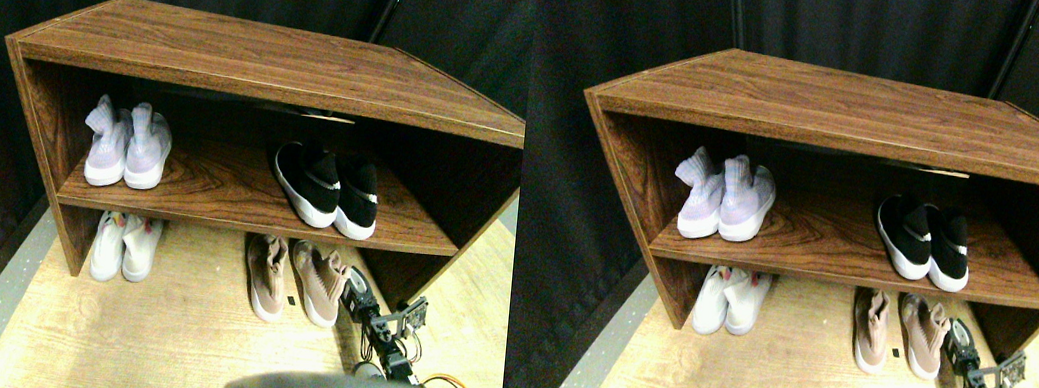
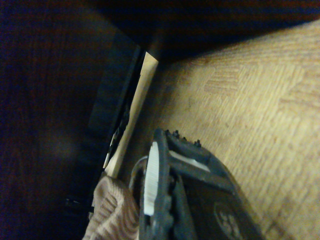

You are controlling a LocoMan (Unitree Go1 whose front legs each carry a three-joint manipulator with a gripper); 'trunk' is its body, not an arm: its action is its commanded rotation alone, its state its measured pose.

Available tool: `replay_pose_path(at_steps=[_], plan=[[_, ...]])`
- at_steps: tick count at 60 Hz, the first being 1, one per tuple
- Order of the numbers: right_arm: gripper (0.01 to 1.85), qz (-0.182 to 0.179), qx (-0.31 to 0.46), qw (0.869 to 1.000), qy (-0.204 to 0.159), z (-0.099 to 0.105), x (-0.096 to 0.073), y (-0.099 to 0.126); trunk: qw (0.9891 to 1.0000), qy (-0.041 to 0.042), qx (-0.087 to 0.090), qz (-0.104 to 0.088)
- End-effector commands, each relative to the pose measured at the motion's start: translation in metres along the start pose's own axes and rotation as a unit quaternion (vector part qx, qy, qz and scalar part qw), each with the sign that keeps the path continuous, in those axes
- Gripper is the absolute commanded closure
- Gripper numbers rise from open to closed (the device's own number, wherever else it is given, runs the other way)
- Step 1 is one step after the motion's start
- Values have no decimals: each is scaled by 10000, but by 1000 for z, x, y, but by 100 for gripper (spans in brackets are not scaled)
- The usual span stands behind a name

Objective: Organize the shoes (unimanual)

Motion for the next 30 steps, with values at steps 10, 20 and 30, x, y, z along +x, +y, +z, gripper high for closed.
replay_pose_path(at_steps=[10, 20, 30], plan=[[180, 42, 43, 9999, 122, -18, -3, 2, 9998, 22, -147, 126], [180, -1, 108, 9985, 540, -35, -5, 2, 9997, 23, -190, 166], [180, 174, -34, 9960, 876, -48, -2, 0, 9995, 38, -244, 215]])
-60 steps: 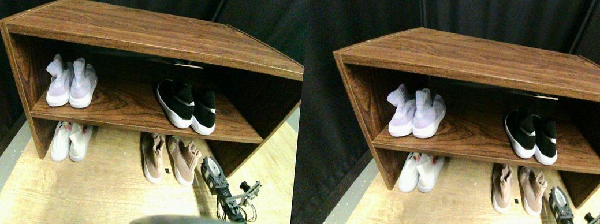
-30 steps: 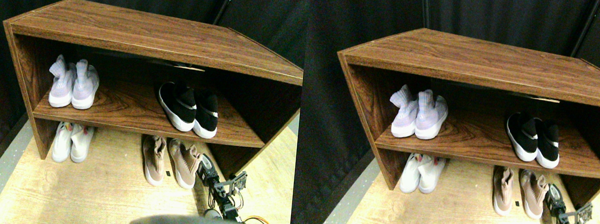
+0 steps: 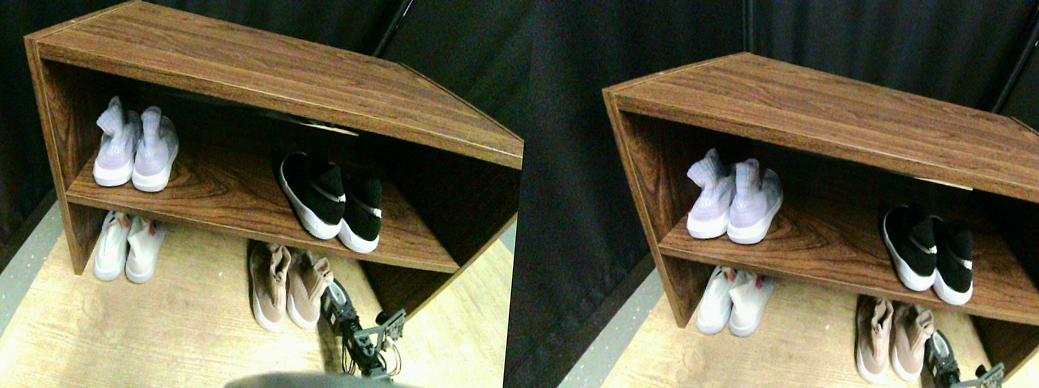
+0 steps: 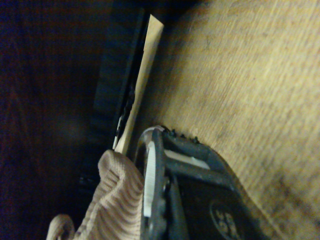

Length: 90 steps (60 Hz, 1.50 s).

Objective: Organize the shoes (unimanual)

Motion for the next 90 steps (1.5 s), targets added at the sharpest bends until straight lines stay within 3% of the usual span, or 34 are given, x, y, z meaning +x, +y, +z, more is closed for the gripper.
replay_pose_path(at_steps=[1, 30, 41, 42, 45, 46, 55, 61, 68, 90], plan=[[180, 239, -37, 9995, 212, -7, 2, 4, 9999, 87, -90, 96], [180, 140, 40, 9992, 373, -20, 2, 9, 9999, 126, -80, 59], [180, 240, -79, 9996, 119, -10, 0, 12, 9999, 97, -53, 32], [180, 260, -150, 9995, 89, -10, 0, 13, 10000, 36, -44, 21], [180, 327, -608, 9976, -51, -3, -7, 19, 10000, 36, -44, 21], [180, 330, -644, 9974, -69, -2, -8, 20, 10000, 0, -34, -2], [180, 706, -885, 9935, 87, 6, -31, 38, 10000, -47, 15, -55], [180, 881, -1024, 9908, -10, 9, -48, 48, 9999, -82, 54, -107], [180, 1169, -995, 9880, 152, 10, -63, 53, 9998, -124, 82, -138], [180, 1535, -1081, 9821, 171, 13, -109, 73, 9991, -312, 128, -251]])
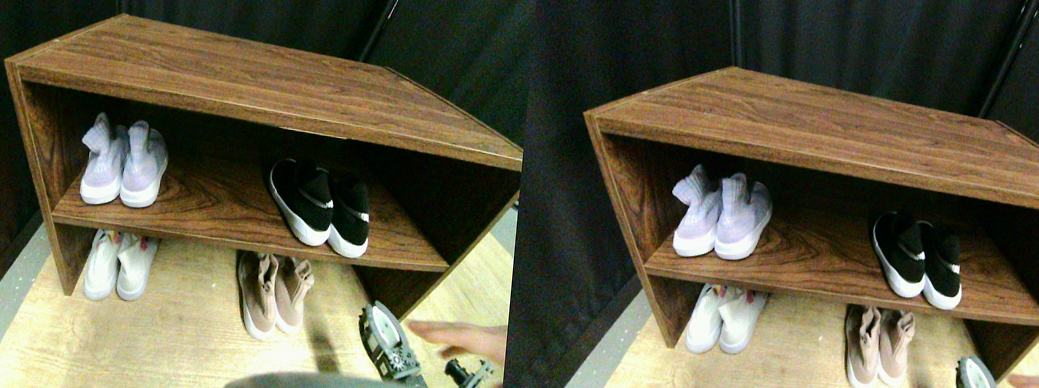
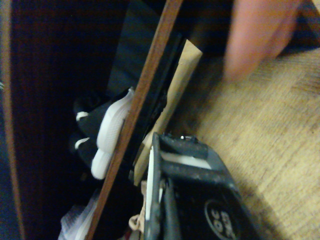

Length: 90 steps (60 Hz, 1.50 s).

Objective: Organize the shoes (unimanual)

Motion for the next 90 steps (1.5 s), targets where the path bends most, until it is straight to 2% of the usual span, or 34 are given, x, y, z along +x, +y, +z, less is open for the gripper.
replay_pose_path(at_steps=[1, 5, 8, 16, 20, 28, 47, 60, 73, 90], plan=[[180, 271, -117, 9996, 3, 0, -8, 14, 9999, -147, 17, -45], [180, 389, -232, 9990, 18, 2, -14, 21, 9998, -185, 29, -74], [180, 660, -267, 9975, 25, 4, -18, 27, 9997, -222, 36, -97], [180, 762, -271, 9967, -3, 8, -28, 42, 9993, -328, 58, -148], [180, 929, -239, 9954, 79, 9, -34, 51, 9992, -367, 61, -169], [180, 1134, -273, 9931, 139, 9, -43, 64, 9989, -412, 58, -196], [180, 1334, -471, 9896, 277, 8, -55, 81, 9988, -455, 22, -204], [180, 1429, -545, 9880, 232, 3, -59, 83, 9988, -452, 10, -188], [180, 1375, -519, 9888, 265, 0, -60, 84, 9987, -469, 11, -193], [180, 1386, -556, 9886, 198, 1, -61, 81, 9989, -436, 31, -192]])
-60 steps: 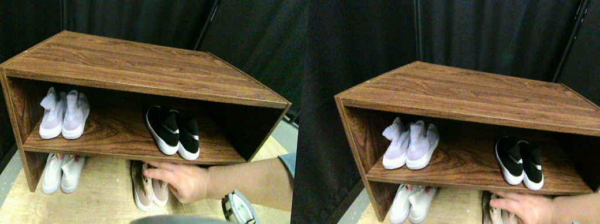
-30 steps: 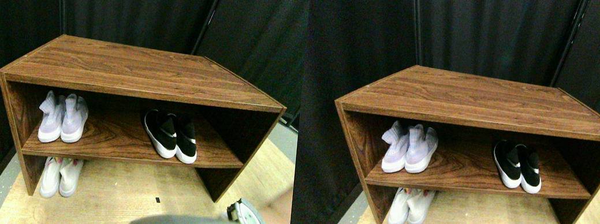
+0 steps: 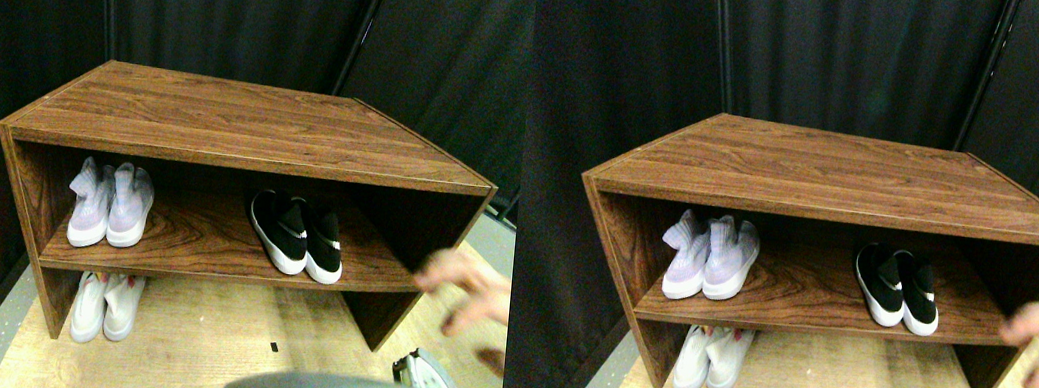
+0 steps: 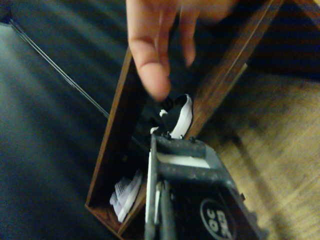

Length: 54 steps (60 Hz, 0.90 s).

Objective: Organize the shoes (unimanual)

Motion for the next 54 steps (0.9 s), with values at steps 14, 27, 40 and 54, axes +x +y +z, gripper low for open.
replay_pose_path(at_steps=[14, 27, 40, 54], plan=[[180, 164, 49, 9998, 37, 0, 1, 3, 10000, -12, 4, -11], [180, 141, 50, 9999, 55, -1, 6, 0, 10000, 30, 9, 5], [180, 96, 196, 9997, 81, -3, 13, -6, 9999, 94, -7, 35], [180, 64, 311, 9995, 66, -5, 19, -9, 9999, 139, -16, 51]])
